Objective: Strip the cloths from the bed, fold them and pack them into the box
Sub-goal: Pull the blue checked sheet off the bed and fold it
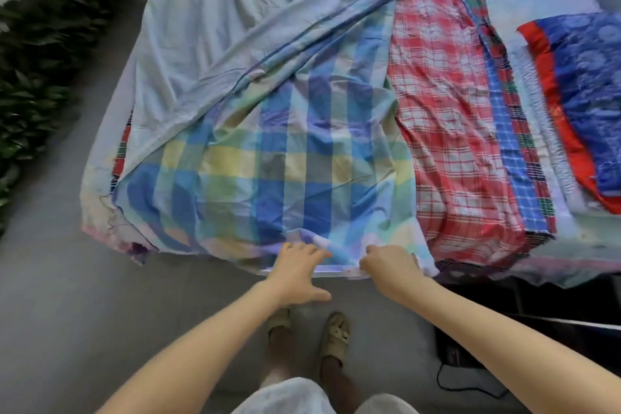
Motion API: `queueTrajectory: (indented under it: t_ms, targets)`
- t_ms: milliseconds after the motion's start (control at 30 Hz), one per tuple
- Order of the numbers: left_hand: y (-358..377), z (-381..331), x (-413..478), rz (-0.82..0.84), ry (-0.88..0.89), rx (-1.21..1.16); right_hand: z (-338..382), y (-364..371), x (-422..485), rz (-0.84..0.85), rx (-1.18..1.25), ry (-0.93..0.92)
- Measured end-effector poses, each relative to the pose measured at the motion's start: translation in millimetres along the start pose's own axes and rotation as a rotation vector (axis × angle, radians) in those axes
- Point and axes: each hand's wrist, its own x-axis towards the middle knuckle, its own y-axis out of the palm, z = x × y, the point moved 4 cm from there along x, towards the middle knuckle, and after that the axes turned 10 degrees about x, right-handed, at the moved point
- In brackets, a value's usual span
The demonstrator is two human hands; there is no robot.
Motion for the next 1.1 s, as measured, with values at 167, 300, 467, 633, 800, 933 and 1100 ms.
queueTrajectory:
  t_ms: [167, 300, 467, 633, 800, 933, 1100]
  targets:
    - [21, -79, 32, -0.088, -0.094, -0.178, -11, -4, -21, -0.103, 0.069, 0.025]
    - [24, -84, 39, 0.022, 0.042, 0.006, -66, 20, -44, -0.253, 0.080, 0.089]
    - [26, -75, 37, 0.379, 0.253, 0.306, -123, 45, -92, 0.035, -0.056, 0.160]
    - [7, -87, 38, 0.257, 0.249, 0.126, -139, 83, -91, 0.018, 0.757, 0.485]
    - [-23, -83, 39, 0.171, 0.247, 0.149, -100, 115, -37, 0.404, 2.218, 0.842]
    - [-29, -80, 42, 0.235, 0.247, 0.158, -106, 111, -15, 0.083, 2.253, 0.856]
    - [14, -111, 41, 0.525, 0.316, 0.207, -155, 134, -88, -0.082, 1.272, 0.941]
